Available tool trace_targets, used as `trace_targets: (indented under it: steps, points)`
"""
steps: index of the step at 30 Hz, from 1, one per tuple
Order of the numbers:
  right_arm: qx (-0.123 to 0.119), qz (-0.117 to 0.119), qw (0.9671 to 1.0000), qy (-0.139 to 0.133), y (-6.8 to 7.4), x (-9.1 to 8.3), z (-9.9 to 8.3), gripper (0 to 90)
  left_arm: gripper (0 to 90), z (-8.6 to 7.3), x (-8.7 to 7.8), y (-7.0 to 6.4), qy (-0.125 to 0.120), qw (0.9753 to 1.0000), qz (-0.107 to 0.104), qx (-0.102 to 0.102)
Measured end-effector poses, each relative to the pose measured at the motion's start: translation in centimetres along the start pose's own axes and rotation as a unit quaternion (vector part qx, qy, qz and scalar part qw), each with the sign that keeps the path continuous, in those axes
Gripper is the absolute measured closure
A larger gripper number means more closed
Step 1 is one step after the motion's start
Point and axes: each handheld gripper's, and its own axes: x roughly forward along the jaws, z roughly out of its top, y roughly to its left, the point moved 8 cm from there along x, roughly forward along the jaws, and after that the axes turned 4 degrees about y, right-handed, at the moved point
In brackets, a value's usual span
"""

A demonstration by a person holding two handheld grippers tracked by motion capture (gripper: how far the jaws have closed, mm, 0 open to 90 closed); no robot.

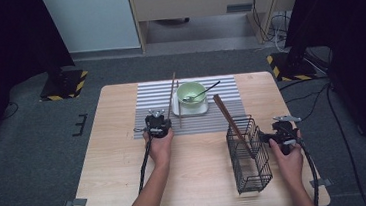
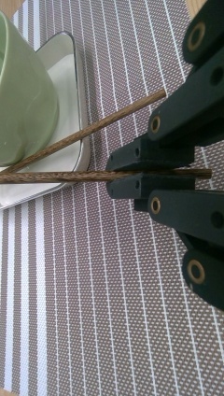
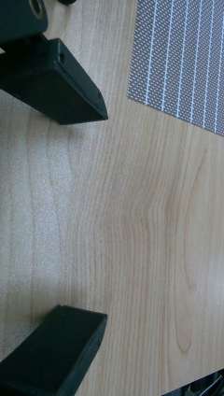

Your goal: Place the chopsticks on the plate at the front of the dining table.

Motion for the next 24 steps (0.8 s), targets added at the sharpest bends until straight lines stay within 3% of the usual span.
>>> trace_targets:
  steps: [5, 24]
  points:
    - [0.0, 0.0, 1.0, 0.0, 0.0, 0.0, 0.0, 4.7, 85.7, -0.19, 0.29, 0.13, 0.007, 0.9999, -0.001, -0.01]
    - [0.0, 0.0, 1.0, 0.0, 0.0, 0.0, 0.0, 4.7, 85.5, -0.47, 0.59, 0.06, 0.013, 0.9999, -0.005, -0.009]
